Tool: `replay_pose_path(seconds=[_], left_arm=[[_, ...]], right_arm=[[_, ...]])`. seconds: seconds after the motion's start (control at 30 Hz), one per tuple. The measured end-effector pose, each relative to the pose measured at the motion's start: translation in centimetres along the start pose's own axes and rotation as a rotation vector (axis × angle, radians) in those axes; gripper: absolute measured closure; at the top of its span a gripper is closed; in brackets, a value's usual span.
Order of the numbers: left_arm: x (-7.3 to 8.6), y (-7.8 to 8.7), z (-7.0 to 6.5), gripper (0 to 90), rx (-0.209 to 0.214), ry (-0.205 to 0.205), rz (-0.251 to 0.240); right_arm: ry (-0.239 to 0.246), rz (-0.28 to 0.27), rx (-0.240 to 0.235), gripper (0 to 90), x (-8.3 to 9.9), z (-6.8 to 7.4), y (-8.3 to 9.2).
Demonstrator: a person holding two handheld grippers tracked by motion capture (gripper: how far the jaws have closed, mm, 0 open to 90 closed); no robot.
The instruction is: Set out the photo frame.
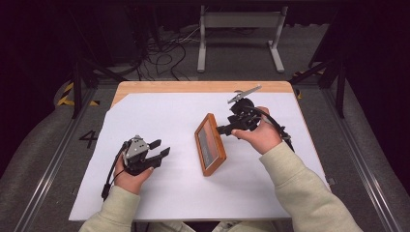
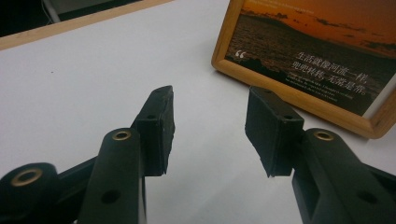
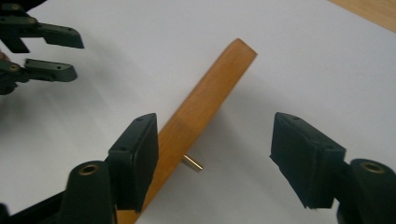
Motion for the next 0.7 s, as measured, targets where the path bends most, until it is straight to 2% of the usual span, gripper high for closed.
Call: replay_pose_path(seconds=[0.2,0.43,0.7], left_arm=[[0.1,-0.1,0.1,49.9,-0.003,0.001,0.011],[0.1,-0.2,0.1,48.0,-0.004,-0.002,0.014],[0.2,-0.3,0.1,47.0,-0.003,0.003,0.012]], right_arm=[[-0.023,0.017,-0.021,25.2,-0.1,1.0,-0.5],[-0.034,0.063,-0.044,24.4,-0.1,1.6,-1.6],[-0.051,0.115,-0.072,24.5,0.3,2.1,-3.6]])
Point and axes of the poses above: each handheld gripper's, and its own axes: y roughly backward along the jaws, x roughly out of its underside, z roughly to its left, the point moved 1 cm from there along -y, roughly forward along the jaws, and after that the axes turned 12 degrees about x, right-handed, at the moved point
